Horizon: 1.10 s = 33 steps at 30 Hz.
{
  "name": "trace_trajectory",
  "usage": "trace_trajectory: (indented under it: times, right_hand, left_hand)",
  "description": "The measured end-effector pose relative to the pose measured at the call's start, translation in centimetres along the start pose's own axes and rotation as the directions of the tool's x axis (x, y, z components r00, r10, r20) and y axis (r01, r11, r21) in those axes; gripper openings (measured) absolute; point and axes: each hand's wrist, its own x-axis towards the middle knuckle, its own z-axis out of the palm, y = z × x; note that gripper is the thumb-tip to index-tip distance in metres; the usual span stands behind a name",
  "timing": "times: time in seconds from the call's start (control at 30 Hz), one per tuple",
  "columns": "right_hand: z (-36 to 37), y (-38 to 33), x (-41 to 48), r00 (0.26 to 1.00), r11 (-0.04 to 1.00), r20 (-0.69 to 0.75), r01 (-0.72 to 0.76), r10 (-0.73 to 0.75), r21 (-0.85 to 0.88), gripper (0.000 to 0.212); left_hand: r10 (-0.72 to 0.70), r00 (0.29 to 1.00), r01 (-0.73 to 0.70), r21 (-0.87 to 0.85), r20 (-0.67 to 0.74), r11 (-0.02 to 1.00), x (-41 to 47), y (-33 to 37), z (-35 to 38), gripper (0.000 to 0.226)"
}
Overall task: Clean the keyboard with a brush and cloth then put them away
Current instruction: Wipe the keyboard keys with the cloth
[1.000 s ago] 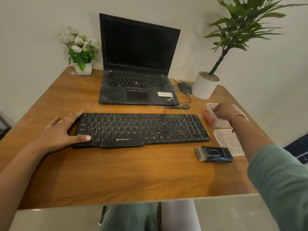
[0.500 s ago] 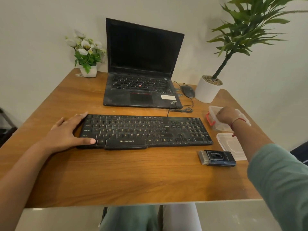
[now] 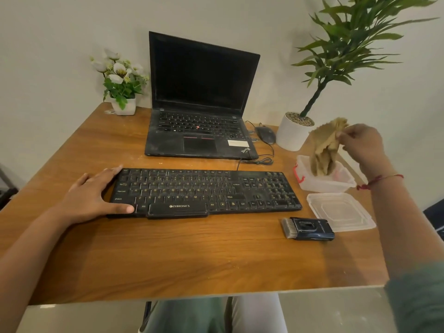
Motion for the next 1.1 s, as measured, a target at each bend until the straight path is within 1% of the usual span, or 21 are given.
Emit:
trace_trajectory:
  times: [0.07, 0.13, 0.2, 0.27, 0.33, 0.4, 0.47, 0.5, 0.53, 0.57, 0.63, 0.7, 0.77, 0.83, 0.87, 0.97, 1.1]
  right_hand:
    - [0.1, -1.5, -0.6, 1.0, 0.974, 0.018, -0.026, 0.023, 0.226, 0.007]
    - [0.4, -3.0, -1.6, 0.997, 0.896, 0.075, -0.063, 0.033, 0.44, 0.01]
    - [1.1, -4.4, -3.0, 0.983, 0.749, 0.18, -0.154, 0.047, 0.644, 0.013]
    - [2.3, -5.4, -4.2, 0.95, 0.533, 0.305, -0.296, 0.074, 0.792, 0.018]
    - [3.5, -5.9, -5.4, 0.887, 0.303, 0.454, -0.457, 0.084, 0.836, 0.021]
    - [4.9, -6.2, -6.6, 0.815, 0.077, 0.576, -0.579, 0.061, 0.811, 0.028]
    - [6.4, -6.6, -8.2, 0.776, -0.131, 0.629, -0.62, 0.036, 0.773, 0.04]
    - [7.2, -6.9, -8.9, 0.765, -0.215, 0.643, -0.623, 0.03, 0.752, 0.043]
    - [7.9, -7.4, -9.8, 0.759, -0.269, 0.65, -0.62, 0.028, 0.737, 0.042]
    - [8.6, -7.8, -10.5, 0.753, -0.29, 0.656, -0.618, 0.047, 0.73, 0.038]
    - [10.1, -8.5, -11.9, 0.72, -0.277, 0.689, -0.647, 0.084, 0.71, 0.034]
    - [11.4, -8.8, -13.0, 0.663, -0.263, 0.743, -0.703, 0.094, 0.66, 0.038]
    - [12.2, -8.9, -14.1, 0.637, -0.292, 0.765, -0.717, 0.095, 0.633, 0.049]
    - [12.7, -8.7, -15.1, 0.659, -0.331, 0.749, -0.692, 0.075, 0.642, 0.072]
    - [12.8, -8.8, -15.7, 0.674, -0.327, 0.737, -0.685, 0.053, 0.651, 0.08]
    - [12.5, -9.5, -17.4, 0.705, -0.324, 0.708, -0.68, -0.043, 0.657, 0.089]
    - [12.8, -9.9, -19.3, 0.706, -0.457, 0.689, -0.673, -0.164, 0.581, 0.101]
  left_hand:
    - [-0.002, 1.0, 0.002, -0.001, 0.006, 1.0, 0.0, -0.1, -0.1, 0.143]
    - [-0.003, 1.0, 0.003, -0.001, 0.013, 1.0, 0.0, -0.1, -0.1, 0.141]
    - [-0.006, 1.0, 0.007, -0.01, 0.009, 1.0, -0.2, 0.2, -0.2, 0.14]
    - [-0.019, 1.0, 0.02, -0.023, 0.014, 1.0, -0.4, 0.5, -0.3, 0.14]
    - [-0.017, 1.0, 0.017, -0.021, 0.016, 1.0, -0.4, 0.5, -0.4, 0.14]
    - [-0.015, 1.0, 0.016, -0.019, 0.018, 1.0, -0.4, 0.4, -0.4, 0.141]
    - [-0.024, 0.999, 0.024, -0.013, 0.027, 1.0, -0.4, 0.5, -0.5, 0.142]
    - [-0.024, 0.999, 0.024, -0.011, 0.028, 1.0, -0.5, 0.6, -0.5, 0.142]
    - [-0.019, 0.999, 0.02, -0.008, 0.029, 1.0, -0.5, 0.7, -0.5, 0.142]
    - [-0.014, 0.999, 0.014, -0.006, 0.029, 1.0, -0.5, 0.7, -0.5, 0.142]
    - [-0.01, 1.0, 0.01, -0.009, 0.026, 1.0, -0.5, 0.6, -0.5, 0.143]
    - [-0.016, 1.0, 0.016, -0.006, 0.027, 1.0, -0.5, 0.4, -0.5, 0.142]
    - [-0.015, 1.0, 0.015, -0.004, 0.025, 1.0, -0.5, 0.4, -0.5, 0.142]
    - [-0.018, 1.0, 0.018, -0.007, 0.021, 1.0, -0.6, 0.7, -0.5, 0.141]
    - [-0.024, 1.0, 0.024, -0.009, 0.02, 1.0, -0.7, 0.8, -0.6, 0.141]
    - [-0.016, 1.0, 0.016, -0.001, 0.024, 1.0, -0.8, 0.9, -0.7, 0.147]
    - [-0.021, 0.999, 0.021, -0.003, 0.045, 1.0, -1.0, 1.3, -1.0, 0.154]
